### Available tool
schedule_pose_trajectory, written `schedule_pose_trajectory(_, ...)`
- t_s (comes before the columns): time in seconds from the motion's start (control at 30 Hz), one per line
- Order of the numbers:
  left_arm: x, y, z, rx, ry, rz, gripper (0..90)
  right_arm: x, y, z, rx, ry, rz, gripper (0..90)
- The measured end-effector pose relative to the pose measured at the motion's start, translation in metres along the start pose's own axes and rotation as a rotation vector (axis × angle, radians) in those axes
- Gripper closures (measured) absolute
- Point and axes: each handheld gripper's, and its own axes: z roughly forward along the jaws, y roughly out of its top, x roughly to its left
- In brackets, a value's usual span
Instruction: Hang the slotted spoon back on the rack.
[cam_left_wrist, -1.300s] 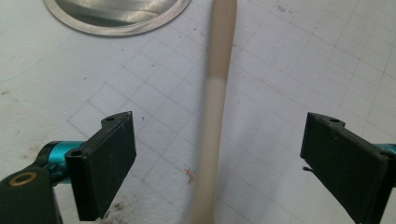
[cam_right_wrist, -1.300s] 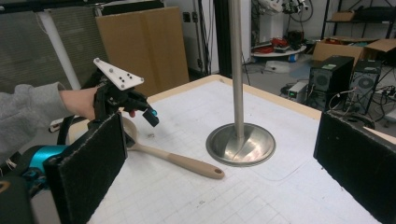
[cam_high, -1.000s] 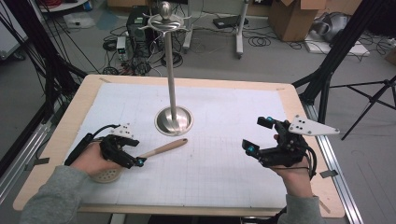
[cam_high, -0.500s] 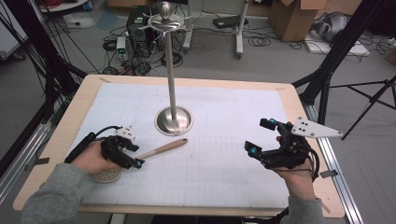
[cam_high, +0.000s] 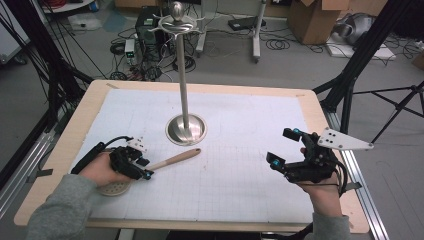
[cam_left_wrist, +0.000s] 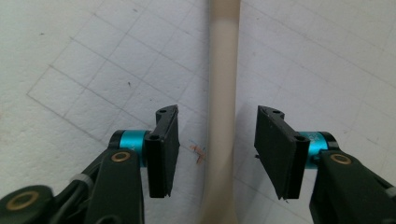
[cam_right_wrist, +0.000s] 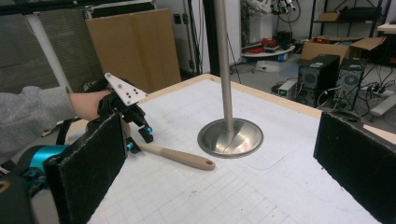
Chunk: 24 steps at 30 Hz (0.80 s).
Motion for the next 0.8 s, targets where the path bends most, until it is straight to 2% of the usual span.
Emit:
schedule_pose_trajectory(0.03, -0.0017, -0.0006, 0.0017, -0.024, 0.002, -0.028, 52.1, 0.0006, -0.0001, -0.0007, 0.002, 0.000, 0.005, 1.4)
schedule_pose_trajectory(0.07, -0.0016, -0.0007, 0.0015, -0.022, 0.002, -0.026, 52.9, 0.0003, -0.0002, -0.0012, 0.002, 0.000, 0.001, 1.4)
schedule_pose_trajectory(0.1, 0.0013, -0.0002, -0.0013, 0.016, 0.003, 0.022, 53.8, 0.0005, -0.0002, -0.0018, 0.003, -0.001, 0.002, 1.4)
schedule_pose_trajectory(0.13, 0.0013, -0.0004, -0.0014, 0.018, 0.003, 0.027, 54.3, 0.0007, -0.0003, -0.0023, 0.004, -0.004, 0.004, 1.4)
schedule_pose_trajectory(0.3, -0.0005, -0.0017, -0.0018, 0.015, 0.006, 0.032, 58.4, 0.0008, -0.0009, -0.0034, 0.004, -0.006, -0.001, 1.4)
schedule_pose_trajectory(0.43, -0.0008, -0.0031, -0.0036, 0.031, 0.009, 0.055, 61.3, 0.0003, -0.0016, -0.0043, 0.005, -0.009, 0.001, 1.4)
schedule_pose_trajectory(0.73, -0.0043, -0.0038, -0.0031, 0.021, 0.024, 0.049, 67.6, 0.0012, -0.0016, -0.0052, 0.006, -0.010, 0.001, 1.5)
schedule_pose_trajectory(0.8, -0.0039, -0.0035, -0.0042, 0.038, 0.027, 0.066, 69.0, 0.0018, -0.0016, -0.0051, 0.010, -0.013, 0.002, 1.5)
